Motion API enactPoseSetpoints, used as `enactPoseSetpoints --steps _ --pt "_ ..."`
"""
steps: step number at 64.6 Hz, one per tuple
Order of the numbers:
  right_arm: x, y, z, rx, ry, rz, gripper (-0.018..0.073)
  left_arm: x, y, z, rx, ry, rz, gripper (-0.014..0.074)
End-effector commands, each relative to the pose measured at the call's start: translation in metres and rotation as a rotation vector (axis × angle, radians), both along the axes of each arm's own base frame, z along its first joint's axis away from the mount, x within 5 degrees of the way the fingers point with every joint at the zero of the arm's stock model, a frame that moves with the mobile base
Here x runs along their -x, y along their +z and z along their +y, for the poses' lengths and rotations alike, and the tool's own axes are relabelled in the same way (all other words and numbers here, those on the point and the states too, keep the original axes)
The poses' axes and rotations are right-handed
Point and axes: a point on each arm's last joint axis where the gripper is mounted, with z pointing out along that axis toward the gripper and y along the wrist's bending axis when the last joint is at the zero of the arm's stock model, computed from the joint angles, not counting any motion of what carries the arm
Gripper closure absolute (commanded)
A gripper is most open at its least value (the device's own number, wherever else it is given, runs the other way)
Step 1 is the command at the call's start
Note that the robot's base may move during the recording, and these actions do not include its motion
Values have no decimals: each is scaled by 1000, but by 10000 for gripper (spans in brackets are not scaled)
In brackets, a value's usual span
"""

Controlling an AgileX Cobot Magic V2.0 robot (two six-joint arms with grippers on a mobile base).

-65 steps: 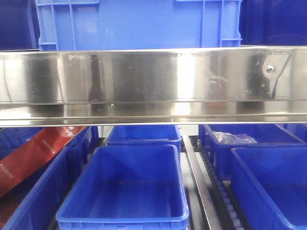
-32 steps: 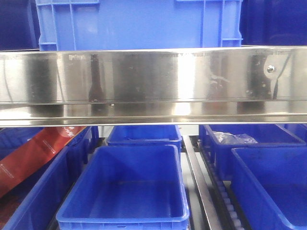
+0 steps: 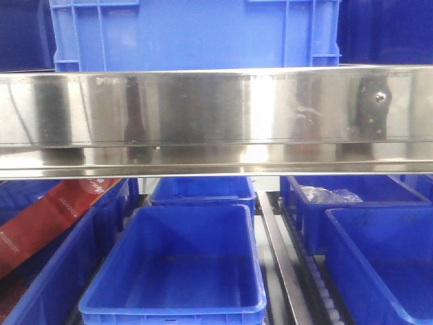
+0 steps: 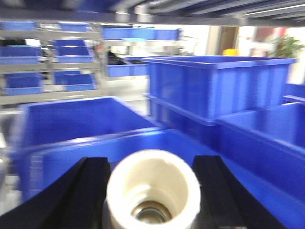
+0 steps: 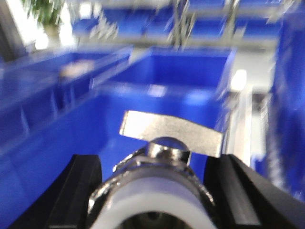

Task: Place valve from conveyor to right shelf box
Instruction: 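Open the right gripper to drop the valve into the bin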

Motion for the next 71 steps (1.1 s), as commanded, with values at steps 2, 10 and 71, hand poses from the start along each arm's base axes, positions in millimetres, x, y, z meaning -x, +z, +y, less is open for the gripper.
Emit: enactPoseSetpoints --steps 2,10,71 --pt "-15 -5 11 -12 3 -38 713 -8 -1 -11 45 -13 -51 708" --pt "-29 -24 23 6 19 9 713 -22 -18 -18 48 -15 0 708" --pt "-28 -31 28 25 42 57 0 -30 -33 -22 45 -20 75 -3"
